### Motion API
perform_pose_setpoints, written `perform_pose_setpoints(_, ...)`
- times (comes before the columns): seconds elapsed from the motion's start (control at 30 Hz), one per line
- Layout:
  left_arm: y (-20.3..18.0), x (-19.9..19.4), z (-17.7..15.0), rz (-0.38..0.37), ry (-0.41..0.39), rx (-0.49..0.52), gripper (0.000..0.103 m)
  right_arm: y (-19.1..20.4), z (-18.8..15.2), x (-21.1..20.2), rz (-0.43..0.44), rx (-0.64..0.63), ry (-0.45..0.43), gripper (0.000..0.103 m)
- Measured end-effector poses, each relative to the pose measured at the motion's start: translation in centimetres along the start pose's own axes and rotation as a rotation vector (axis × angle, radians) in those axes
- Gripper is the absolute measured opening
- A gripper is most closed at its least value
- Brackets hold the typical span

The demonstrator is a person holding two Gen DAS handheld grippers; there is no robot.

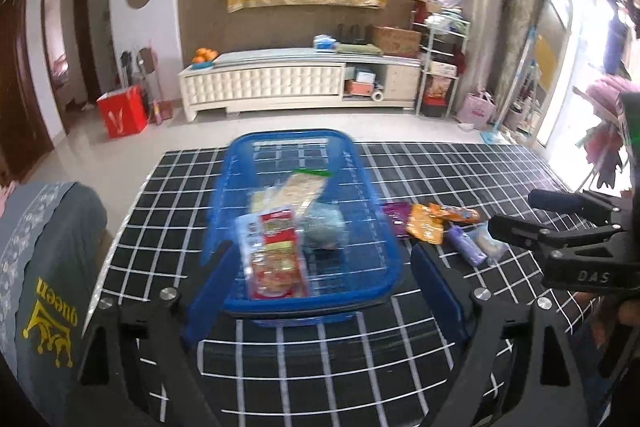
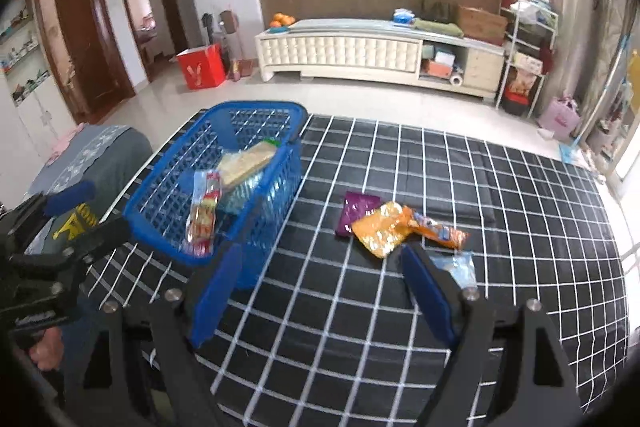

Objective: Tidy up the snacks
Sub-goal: 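Move both tools back from the basket toward the remaining snacks, then grasp the blue-striped round bread bag with the right gripper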

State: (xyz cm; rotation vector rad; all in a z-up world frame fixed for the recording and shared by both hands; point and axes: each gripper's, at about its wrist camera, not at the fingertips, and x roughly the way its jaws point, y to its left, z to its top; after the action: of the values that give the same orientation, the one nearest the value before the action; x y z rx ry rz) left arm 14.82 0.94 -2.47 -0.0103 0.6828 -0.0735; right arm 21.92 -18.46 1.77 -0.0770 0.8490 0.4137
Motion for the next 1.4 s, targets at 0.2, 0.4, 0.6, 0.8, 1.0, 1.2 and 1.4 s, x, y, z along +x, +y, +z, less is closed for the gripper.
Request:
perform_pose_setpoints(0.2, -4.2, 1.9, -1.0, -0.071, 0.044, 0.002, 0.092, -4.4, -3.0, -1.6, -0.062, 0.05, -0.042, 0.087)
perform_pose_setpoints(0.4, -8.5, 4.4, -2.4, -0.111, 0.109, 0.031, 0.103, -8.7, -5.6, -1.7, -0.133, 0.095, -0.018, 0.091)
perform_pose_setpoints(0.6, -12.2, 6.9, -3.6, -0.131, 0.166, 0.084, 0.103, -12.0, -6.4, 0.2, -0.137, 0.082, 0.046, 0.093)
perform_pose_setpoints(0.8, -14.8, 10.1, -3.6, -0.159, 0.23, 0.114, 0.103, -14.7, -6.4, 2.9, -0.097, 0.126, 0.088, 0.093)
perform_pose_setpoints(1.0, -17.0, 14.1, -3.3, -0.121, 0.286, 0.129, 0.103, -16.7, -5.5, 5.8, -0.059, 0.128, 0.116, 0.093)
perform_pose_setpoints(1.2, -16.8, 17.7, -2.4, -0.077, 0.315, 0.095, 0.103, -17.1, -4.1, 9.4, -0.058, 0.074, 0.164, 0.093)
perform_pose_setpoints(1.4, -16.1, 20.5, -1.8, -0.103, 0.356, 0.061, 0.103, -17.7, -3.7, 12.7, -0.021, 0.043, 0.198, 0.093)
